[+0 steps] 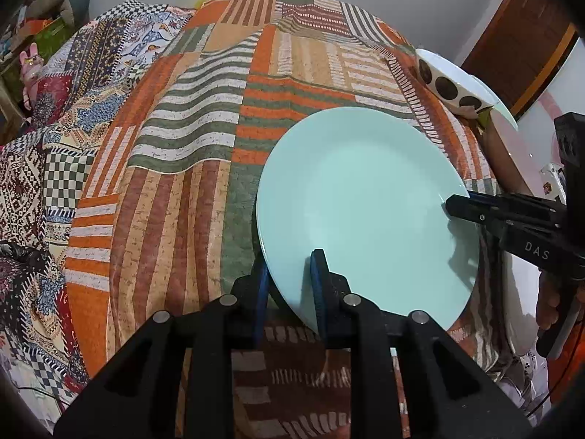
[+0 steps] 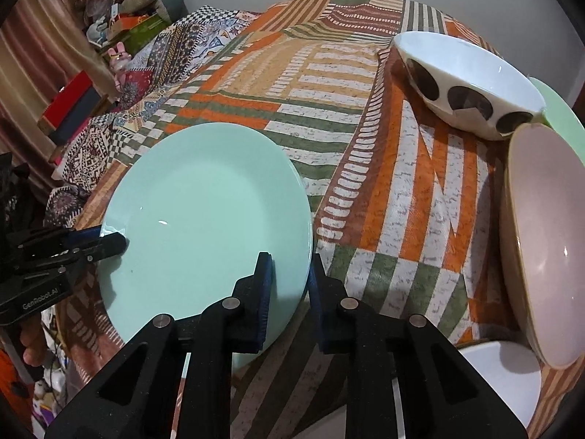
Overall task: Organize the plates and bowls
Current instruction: 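Lift the mint green plate with both tools toward the white plate, then lower the mint green plate onto the white plate, open both tools, then move both tools to the rim of the pale pink bowl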
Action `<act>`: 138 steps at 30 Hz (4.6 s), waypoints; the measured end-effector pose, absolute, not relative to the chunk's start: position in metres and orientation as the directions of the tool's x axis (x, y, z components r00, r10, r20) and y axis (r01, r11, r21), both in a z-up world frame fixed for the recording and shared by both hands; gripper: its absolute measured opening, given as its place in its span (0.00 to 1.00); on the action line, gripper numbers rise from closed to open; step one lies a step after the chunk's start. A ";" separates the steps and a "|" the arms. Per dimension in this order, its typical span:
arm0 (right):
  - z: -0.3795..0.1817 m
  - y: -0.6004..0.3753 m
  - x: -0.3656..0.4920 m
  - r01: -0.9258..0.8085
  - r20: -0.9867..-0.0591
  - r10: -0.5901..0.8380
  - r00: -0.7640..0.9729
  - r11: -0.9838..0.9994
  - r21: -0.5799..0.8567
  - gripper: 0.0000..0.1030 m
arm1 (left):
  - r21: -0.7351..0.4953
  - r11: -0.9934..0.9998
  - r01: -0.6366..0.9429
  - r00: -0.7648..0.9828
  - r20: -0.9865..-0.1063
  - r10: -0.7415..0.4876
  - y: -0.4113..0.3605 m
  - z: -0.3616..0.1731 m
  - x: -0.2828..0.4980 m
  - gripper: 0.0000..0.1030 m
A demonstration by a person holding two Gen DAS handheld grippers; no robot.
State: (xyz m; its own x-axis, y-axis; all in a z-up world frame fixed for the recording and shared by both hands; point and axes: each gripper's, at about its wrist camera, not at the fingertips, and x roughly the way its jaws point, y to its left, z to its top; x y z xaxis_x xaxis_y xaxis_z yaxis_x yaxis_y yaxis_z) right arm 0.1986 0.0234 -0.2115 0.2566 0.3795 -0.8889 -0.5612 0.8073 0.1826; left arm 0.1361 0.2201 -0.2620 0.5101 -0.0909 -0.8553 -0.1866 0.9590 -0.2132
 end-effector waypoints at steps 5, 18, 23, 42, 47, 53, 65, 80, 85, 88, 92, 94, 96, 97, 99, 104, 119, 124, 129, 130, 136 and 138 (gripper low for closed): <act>-0.198 0.011 0.191 -0.553 -0.870 0.409 0.275 0.807 0.205 0.17 | -0.200 0.963 -0.179 0.545 -0.835 -0.072 0.210 -0.239 0.125 0.20; -0.142 -0.048 0.160 -0.517 -0.793 0.462 0.397 0.826 0.223 0.17 | -0.179 0.978 -0.107 0.636 -0.768 -0.071 0.152 -0.173 0.100 0.20; -0.130 -0.075 0.148 -0.490 -0.777 0.456 0.434 0.843 0.222 0.17 | -0.179 0.982 -0.067 0.649 -0.755 -0.093 0.123 -0.161 0.096 0.20; -0.157 -0.161 0.116 -0.341 -0.808 0.381 0.449 0.909 0.239 0.17 | -0.170 0.984 0.051 0.533 -0.829 -0.171 0.030 -0.196 0.109 0.20; -0.173 -0.174 0.113 -0.305 -0.827 0.371 0.422 0.917 0.256 0.17 | -0.162 0.984 0.071 0.492 -0.852 -0.176 0.015 -0.212 0.113 0.21; -0.189 -0.185 0.111 -0.271 -0.842 0.362 0.399 0.924 0.268 0.17 | -0.157 0.984 0.079 0.450 -0.876 -0.176 0.004 -0.228 0.122 0.21; -0.200 -0.195 0.114 -0.242 -0.844 0.377 0.381 0.922 0.302 0.17 | -0.103 0.991 0.083 0.447 -0.885 -0.129 -0.005 -0.232 0.136 0.21; -0.200 -0.195 0.124 -0.239 -0.835 0.371 0.406 0.925 0.295 0.17 | -0.014 0.997 0.078 0.438 -0.898 -0.047 -0.017 -0.242 0.143 0.25; -0.198 -0.191 0.126 -0.255 -0.841 0.345 0.416 0.932 0.257 0.17 | -0.044 0.996 0.079 0.430 -0.900 -0.073 -0.014 -0.242 0.144 0.26; -0.197 -0.189 0.129 -0.259 -0.846 0.340 0.411 0.933 0.249 0.17 | -0.053 0.996 0.076 0.437 -0.896 -0.081 -0.010 -0.237 0.144 0.32; -0.192 -0.192 0.132 -0.251 -0.841 0.317 0.437 0.942 0.225 0.21 | -0.045 0.996 0.073 0.467 -0.881 -0.074 -0.005 -0.226 0.144 0.39; -0.187 -0.194 0.132 -0.249 -0.834 0.306 0.460 0.945 0.210 0.34 | -0.048 0.996 0.071 0.481 -0.873 -0.077 -0.003 -0.219 0.145 0.41; -0.181 -0.197 0.132 -0.250 -0.821 0.301 0.485 0.948 0.200 0.37 | -0.058 0.996 0.071 0.500 -0.862 -0.086 -0.001 -0.209 0.147 0.41; -0.178 -0.200 0.133 -0.250 -0.818 0.301 0.490 0.948 0.200 0.37 | -0.063 0.995 0.071 0.509 -0.856 -0.091 0.000 -0.204 0.148 0.42; -0.172 -0.203 0.136 -0.245 -0.808 0.308 0.502 0.947 0.208 0.38 | -0.071 0.995 0.073 0.533 -0.840 -0.099 0.001 -0.194 0.151 0.43; -0.158 -0.208 0.145 -0.240 -0.781 0.319 0.536 0.945 0.221 0.38 | -0.081 0.994 0.075 0.594 -0.797 -0.110 0.002 -0.170 0.165 0.56; -0.146 -0.207 0.198 -0.225 -0.729 0.334 0.598 0.942 0.247 0.46 | -0.143 0.989 0.040 0.623 -0.770 -0.136 0.007 -0.174 0.249 0.59; -0.154 -0.203 0.215 -0.219 -0.729 0.342 0.594 0.940 0.262 0.46 | -0.138 0.989 0.048 0.622 -0.771 -0.138 0.003 -0.184 0.269 0.59; -0.164 -0.201 0.229 -0.214 -0.733 0.358 0.578 0.934 0.287 0.46 | -0.152 0.987 0.051 0.613 -0.775 -0.151 0.001 -0.195 0.287 0.58; -0.167 -0.202 0.230 -0.211 -0.736 0.363 0.571 0.932 0.296 0.46 | -0.154 0.987 0.051 0.611 -0.777 -0.153 0.000 -0.197 0.290 0.57; -0.178 -0.202 0.238 -0.205 -0.747 0.394 0.536 0.919 0.337 0.37 | -0.171 0.984 0.058 0.588 -0.791 -0.172 0.001 -0.211 0.303 0.39; -0.182 -0.202 0.239 -0.207 -0.752 0.402 0.522 0.915 0.345 0.32 | -0.179 0.982 0.062 0.578 -0.795 -0.181 0.001 -0.215 0.305 0.35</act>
State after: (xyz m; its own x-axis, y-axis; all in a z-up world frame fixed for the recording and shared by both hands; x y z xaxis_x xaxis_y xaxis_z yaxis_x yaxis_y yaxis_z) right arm 0.2394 -0.2016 -0.1818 0.5220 0.4016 -0.7525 -0.2069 0.9155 0.3451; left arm 0.3050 0.0008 -0.2153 0.5783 -0.1811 -0.7955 0.0617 0.9820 -0.1787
